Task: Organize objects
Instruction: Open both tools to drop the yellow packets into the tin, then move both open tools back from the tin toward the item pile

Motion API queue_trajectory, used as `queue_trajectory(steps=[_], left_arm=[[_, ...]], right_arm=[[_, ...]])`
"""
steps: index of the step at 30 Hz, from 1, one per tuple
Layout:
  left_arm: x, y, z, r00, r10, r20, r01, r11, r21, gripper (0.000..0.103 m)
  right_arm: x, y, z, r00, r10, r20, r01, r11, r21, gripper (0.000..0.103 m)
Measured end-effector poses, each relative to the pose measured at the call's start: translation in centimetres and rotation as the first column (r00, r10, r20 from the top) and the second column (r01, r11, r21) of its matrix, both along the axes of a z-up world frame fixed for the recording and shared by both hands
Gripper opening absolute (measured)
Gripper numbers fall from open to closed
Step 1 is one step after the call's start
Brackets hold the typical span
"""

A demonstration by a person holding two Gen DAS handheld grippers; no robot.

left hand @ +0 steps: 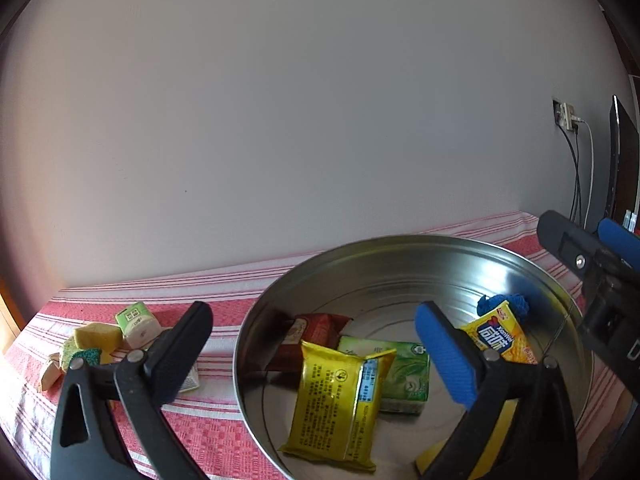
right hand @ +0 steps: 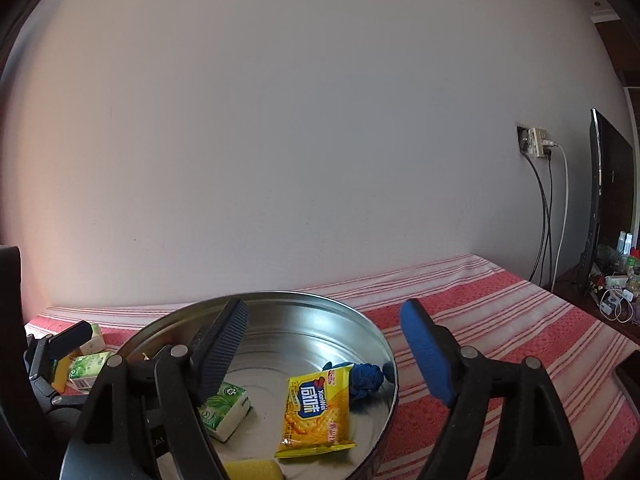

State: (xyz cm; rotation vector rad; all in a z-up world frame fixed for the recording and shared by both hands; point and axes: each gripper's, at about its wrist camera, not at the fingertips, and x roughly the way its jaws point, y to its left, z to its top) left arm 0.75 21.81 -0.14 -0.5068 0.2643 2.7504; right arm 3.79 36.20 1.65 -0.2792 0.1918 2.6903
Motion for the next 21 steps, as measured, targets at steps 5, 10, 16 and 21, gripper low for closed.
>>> queue_trajectory(steps=[5,10,16,21], left_arm=[[-0.2,-0.3,-0.1,1.000,0.001,0.005,-0.001,1.000,0.014,0.103],[-0.6,-0.6,-0.1,1.000,0.015,0.019,-0.015,0.999,0.029,0.103],[-0.8,-0.7,-0.1,0.999,0.031,0.024,-0.032,0.999,0.034,0.103],[-0.8,-1.3,-0.2,0.999,0.033,0.031,-0.034,0.999,0.039,0.103]], right_arm=[[0.3,-0.8,0.2,1.000,-0.016,-0.011,0.016,1.000,-0.007,0.088],[0.5,-1.5,0.2,0.999,-0.045,-0.020,0.045,0.998,0.038,0.089],[1.4,-2.6,0.3,0.994,-0.070,-0.081,0.078,0.992,0.099,0.098],[0.9,-2.2,0.2,0.994,-0.080,-0.068,0.086,0.992,0.087,0.099]])
